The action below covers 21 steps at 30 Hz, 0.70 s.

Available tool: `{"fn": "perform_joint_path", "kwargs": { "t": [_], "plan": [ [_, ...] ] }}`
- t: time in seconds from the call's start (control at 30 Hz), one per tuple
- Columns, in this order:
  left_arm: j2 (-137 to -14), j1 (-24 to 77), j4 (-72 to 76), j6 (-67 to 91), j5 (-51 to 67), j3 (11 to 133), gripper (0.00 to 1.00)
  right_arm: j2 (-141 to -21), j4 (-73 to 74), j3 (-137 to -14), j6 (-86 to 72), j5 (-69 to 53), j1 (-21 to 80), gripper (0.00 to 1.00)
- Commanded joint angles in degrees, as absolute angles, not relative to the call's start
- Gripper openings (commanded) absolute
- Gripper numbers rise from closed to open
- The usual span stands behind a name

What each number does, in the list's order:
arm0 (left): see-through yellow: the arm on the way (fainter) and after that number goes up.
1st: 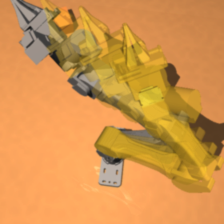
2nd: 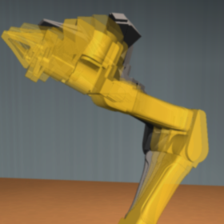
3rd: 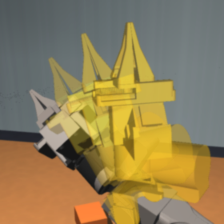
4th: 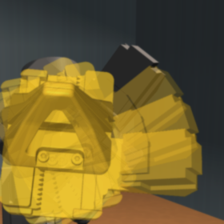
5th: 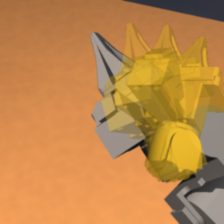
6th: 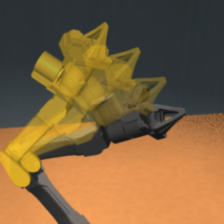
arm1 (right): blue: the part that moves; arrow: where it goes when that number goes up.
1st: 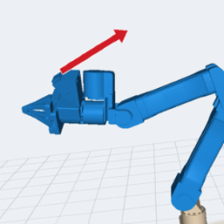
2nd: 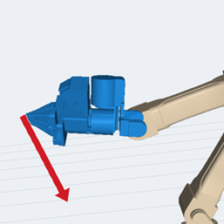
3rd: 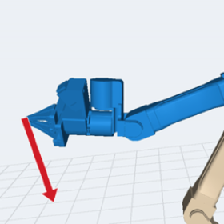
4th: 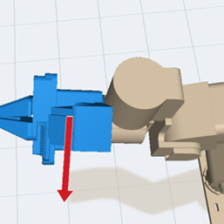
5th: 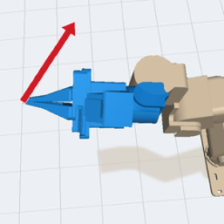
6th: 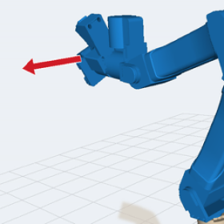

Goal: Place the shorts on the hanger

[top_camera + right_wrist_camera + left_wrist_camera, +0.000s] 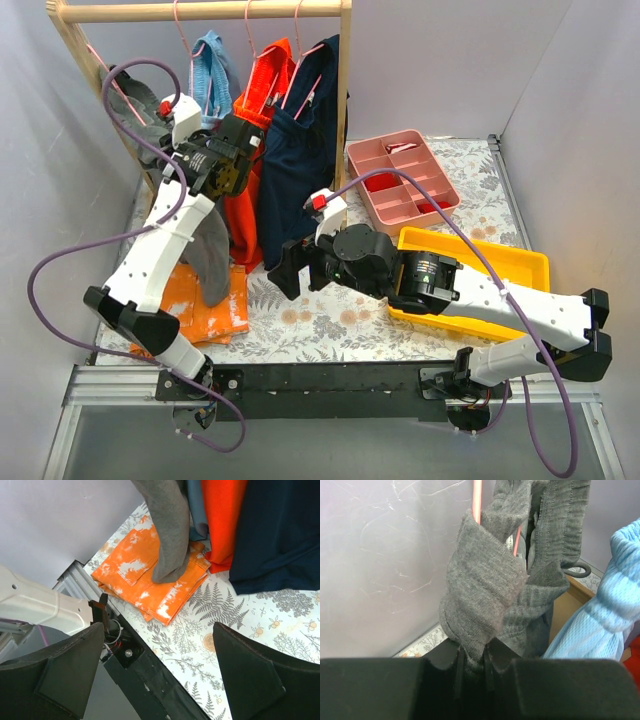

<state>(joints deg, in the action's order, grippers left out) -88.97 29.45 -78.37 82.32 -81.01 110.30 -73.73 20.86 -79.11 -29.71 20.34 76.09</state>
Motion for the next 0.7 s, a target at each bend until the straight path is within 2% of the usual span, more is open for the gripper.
{"fn": "perform_joint_path", "kwargs": {
  "t": [0.0, 0.23, 0.27, 0.3, 0.33, 0.37, 0.4, 0.47, 0.5, 0.63, 0.67],
  "plan": [
    [-90.9, 27.3, -80.0, 84.7, -90.5, 114.7, 0.00, -71.5, 20.6, -78.2, -28.5, 21.7, 76.0, 0.96],
    [-94.0, 27.2, -79.4, 81.4, -84.9, 117.9, 0.00, -71.6, 20.3, -78.5, -28.1, 22.0, 75.9, 0.96],
    [-93.6, 27.2, -77.6, 74.3, -83.7, 117.3, 0.00, -71.6, 20.3, -78.4, -28.0, 21.9, 76.0, 0.96],
    [-92.5, 26.7, -65.9, 65.8, -80.8, 113.5, 0.00, -71.6, 20.3, -78.5, -28.1, 21.9, 75.9, 0.96],
    [-84.3, 25.3, -51.3, 52.0, -65.0, 106.2, 0.00, -71.6, 20.3, -78.4, -28.1, 21.7, 76.0, 0.96],
    [-78.5, 23.9, -34.2, 36.0, -56.0, 97.3, 0.00, -71.7, 20.4, -78.5, -28.1, 21.7, 76.0, 0.96],
    [-72.6, 23.7, -15.7, 31.3, -53.3, 85.5, 0.00, -71.6, 20.5, -78.5, -28.1, 21.6, 76.0, 0.96],
    [-66.8, 22.1, -15.0, 33.3, -48.1, 85.5, 0.00, -71.5, 20.5, -78.1, -28.2, 22.1, 75.9, 0.96],
    [-67.2, 20.3, -21.4, 35.6, -46.9, 88.1, 0.00, -71.2, 20.5, -78.0, -28.1, 22.3, 75.9, 0.96],
    [-69.1, 18.1, -23.6, 31.6, -43.1, 92.3, 0.00, -72.1, 20.2, -78.4, -27.9, 21.9, 75.8, 0.96],
    [-69.1, 17.7, -25.0, 31.8, -38.5, 92.6, 0.00, -72.4, 20.3, -78.7, -27.9, 21.6, 75.9, 0.96]
  ]
}}
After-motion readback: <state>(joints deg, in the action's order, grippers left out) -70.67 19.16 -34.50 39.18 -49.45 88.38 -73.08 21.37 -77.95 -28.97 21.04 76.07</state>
